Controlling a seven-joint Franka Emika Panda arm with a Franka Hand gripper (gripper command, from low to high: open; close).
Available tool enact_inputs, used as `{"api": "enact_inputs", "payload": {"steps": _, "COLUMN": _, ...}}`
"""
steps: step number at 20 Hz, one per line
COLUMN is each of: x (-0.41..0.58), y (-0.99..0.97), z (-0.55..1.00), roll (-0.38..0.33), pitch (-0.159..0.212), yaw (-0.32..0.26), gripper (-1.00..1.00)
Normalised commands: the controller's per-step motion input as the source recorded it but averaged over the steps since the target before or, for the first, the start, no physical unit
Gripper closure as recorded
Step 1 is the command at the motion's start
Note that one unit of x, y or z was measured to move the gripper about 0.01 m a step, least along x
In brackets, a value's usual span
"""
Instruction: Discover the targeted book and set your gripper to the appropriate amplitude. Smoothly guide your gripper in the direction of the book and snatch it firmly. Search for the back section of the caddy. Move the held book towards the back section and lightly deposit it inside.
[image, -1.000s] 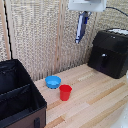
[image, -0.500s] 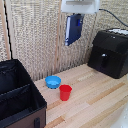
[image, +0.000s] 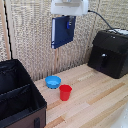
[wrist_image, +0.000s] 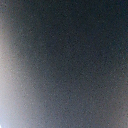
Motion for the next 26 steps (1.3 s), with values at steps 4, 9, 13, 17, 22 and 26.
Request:
{"api": "enact_inputs", "payload": {"steps": 4, "x": 0.174, "y": 0.86, "z": 0.39, "roll": -0.010, "pitch": -0.014, "yaw": -0.096, "gripper": 1.00}}
{"api": "enact_inputs", "payload": {"steps": 9, "x": 0.157, "y": 0.85, "z": 0.40, "roll": -0.013, "pitch": -0.016, "yaw": -0.102, "gripper": 1.00}}
{"api": "enact_inputs", "payload": {"steps": 13, "x": 0.152, "y": 0.86, "z": 0.37, "roll": -0.002, "pitch": 0.000, "yaw": -0.085, "gripper": 1.00}}
{"api": "enact_inputs", "payload": {"steps": 17, "x": 0.150, "y": 0.85, "z": 0.38, "roll": 0.000, "pitch": 0.000, "yaw": -0.088, "gripper": 1.00}}
{"api": "enact_inputs", "payload": {"steps": 22, "x": 0.151, "y": 0.85, "z": 0.35, "roll": 0.000, "pitch": 0.000, "yaw": -0.082, "gripper": 1.00}}
{"api": "enact_inputs", "payload": {"steps": 26, "x": 0.156, "y": 0.85, "z": 0.29, "roll": 0.000, "pitch": 0.015, "yaw": -0.073, "gripper": 1.00}}
